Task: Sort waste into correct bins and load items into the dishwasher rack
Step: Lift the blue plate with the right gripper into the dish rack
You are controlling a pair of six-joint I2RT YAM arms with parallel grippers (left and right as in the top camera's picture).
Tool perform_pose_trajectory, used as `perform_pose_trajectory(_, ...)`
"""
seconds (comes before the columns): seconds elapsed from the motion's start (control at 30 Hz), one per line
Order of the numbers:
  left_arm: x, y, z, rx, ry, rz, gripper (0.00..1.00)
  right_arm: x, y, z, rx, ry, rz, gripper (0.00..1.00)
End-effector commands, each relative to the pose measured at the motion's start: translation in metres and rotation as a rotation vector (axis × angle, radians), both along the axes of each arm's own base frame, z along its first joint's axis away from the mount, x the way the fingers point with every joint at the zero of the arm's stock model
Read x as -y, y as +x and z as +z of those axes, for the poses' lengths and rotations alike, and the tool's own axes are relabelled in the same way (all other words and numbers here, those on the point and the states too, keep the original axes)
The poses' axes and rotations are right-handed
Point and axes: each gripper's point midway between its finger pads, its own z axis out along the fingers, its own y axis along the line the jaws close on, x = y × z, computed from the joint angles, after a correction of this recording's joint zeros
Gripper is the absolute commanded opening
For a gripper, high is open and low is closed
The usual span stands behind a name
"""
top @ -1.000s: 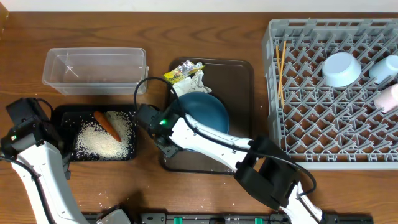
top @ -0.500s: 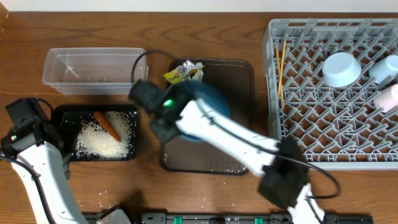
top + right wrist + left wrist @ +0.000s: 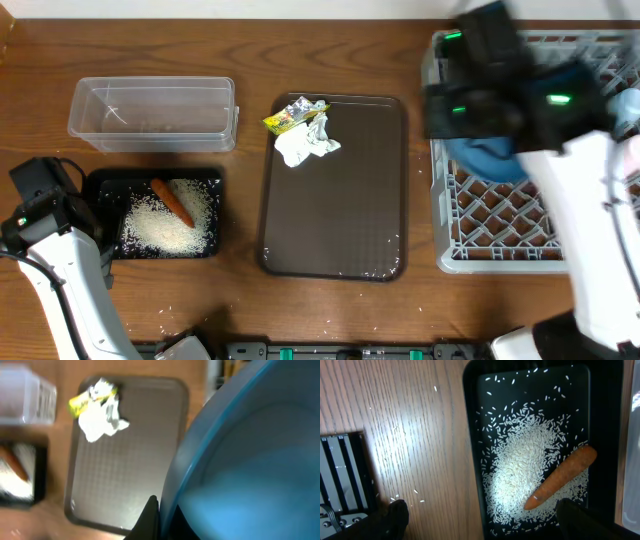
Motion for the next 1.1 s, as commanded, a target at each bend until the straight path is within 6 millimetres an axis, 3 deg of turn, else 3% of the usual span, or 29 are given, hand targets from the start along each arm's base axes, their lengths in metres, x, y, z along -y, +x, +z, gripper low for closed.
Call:
perform_pose_trajectory(0.0,-0.003,-0.004,0.002,-0.004,0.017,0.021,0.96,0.017,-0.011,0.007,0.000,0.101,0.019,0.01)
perform_pose_trajectory(0.27,-0.003,-0.004,0.002,-0.004,0.017,0.021,0.96,0.053,-0.020,0.011,0.105,0.438,0.121,0.01)
perform_pose_trajectory(0.53,-0.003,-0.004,0.002,-0.004,0.017,0.021,0.96,0.058,-0.034,0.025,0.367,0.786,0.407,0.01)
perform_pose_trajectory(0.8,-0.003,-0.004,0.002,-0.004,0.017,0.021,0.96,0.060,-0.039,-0.008,0.387,1.000,0.424,0.01)
perform_pose_trajectory(1.07,-0.003,-0.004,0.002,-0.004,0.017,0.021,0.96,0.075,-0.039,-0.048,0.312,0.964,0.303,0.01)
